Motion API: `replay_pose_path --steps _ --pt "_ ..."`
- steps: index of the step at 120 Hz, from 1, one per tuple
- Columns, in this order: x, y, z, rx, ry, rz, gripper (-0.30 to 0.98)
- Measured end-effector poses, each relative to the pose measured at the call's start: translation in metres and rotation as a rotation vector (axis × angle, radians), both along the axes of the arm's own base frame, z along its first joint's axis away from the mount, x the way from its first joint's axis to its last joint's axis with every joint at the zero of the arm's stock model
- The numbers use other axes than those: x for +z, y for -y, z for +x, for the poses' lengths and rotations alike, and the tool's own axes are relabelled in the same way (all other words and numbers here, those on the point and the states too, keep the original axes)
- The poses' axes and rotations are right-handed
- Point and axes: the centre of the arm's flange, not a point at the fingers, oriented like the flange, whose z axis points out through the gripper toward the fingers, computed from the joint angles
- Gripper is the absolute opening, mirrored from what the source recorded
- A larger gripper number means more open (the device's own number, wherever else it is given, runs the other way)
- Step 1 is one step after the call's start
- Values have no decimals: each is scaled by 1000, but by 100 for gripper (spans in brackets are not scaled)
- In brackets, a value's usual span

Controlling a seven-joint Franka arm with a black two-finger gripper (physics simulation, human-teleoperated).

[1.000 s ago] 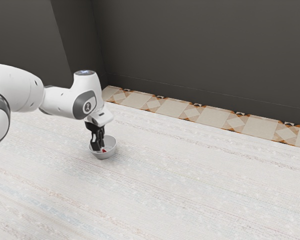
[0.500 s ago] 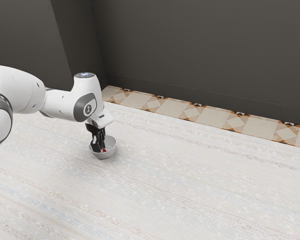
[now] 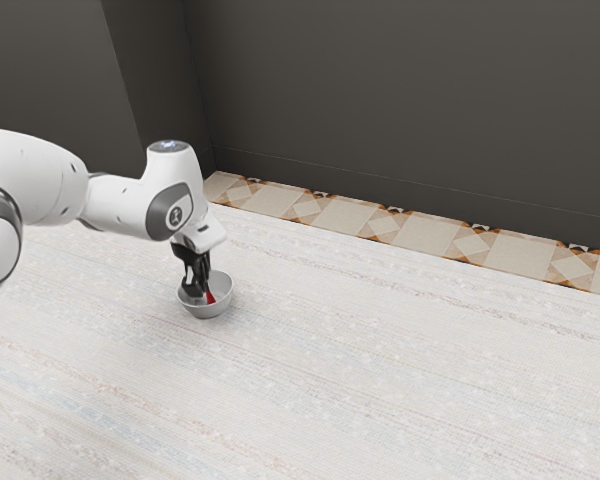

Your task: Take strawberry from the bowl

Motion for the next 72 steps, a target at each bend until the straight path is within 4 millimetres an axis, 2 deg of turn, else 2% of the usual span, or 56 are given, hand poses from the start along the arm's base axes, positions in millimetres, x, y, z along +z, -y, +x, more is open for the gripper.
replay_pose_path --steps 8,18,24,33,46,57,65,72 --pt "10 3 1 -3 13 2 2" --pt "38 11 1 -12 43 2 2" --pt "56 30 2 -39 65 -9 1" --pt "75 77 4 -106 89 -37 1" --pt "85 137 9 -188 109 -62 0" --pt "77 183 12 -246 112 -96 0" --pt "72 201 11 -266 114 -110 0" --pt "70 208 11 -270 119 -114 1"
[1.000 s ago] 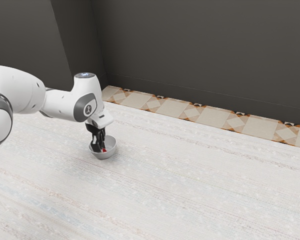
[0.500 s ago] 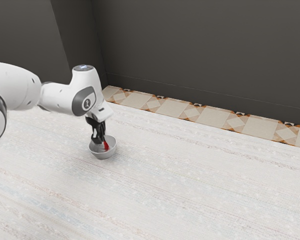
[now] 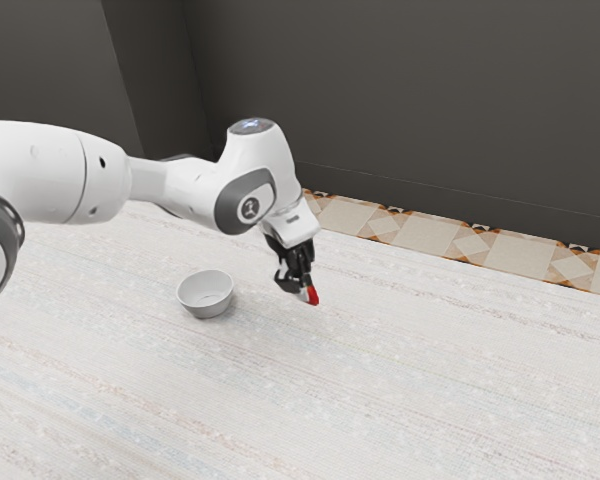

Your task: Take strawberry from the bowl

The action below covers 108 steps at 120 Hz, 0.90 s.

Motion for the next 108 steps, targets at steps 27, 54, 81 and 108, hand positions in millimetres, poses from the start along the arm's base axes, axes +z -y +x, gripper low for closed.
replay_pose_path --steps 27,54,81,108 --pt "-2 2 0 8 -3 -10 41" --pt "79 -70 -17 173 4 28 59" --pt "295 -142 -78 564 99 126 65" --pt "298 -132 -97 762 -41 125 67"
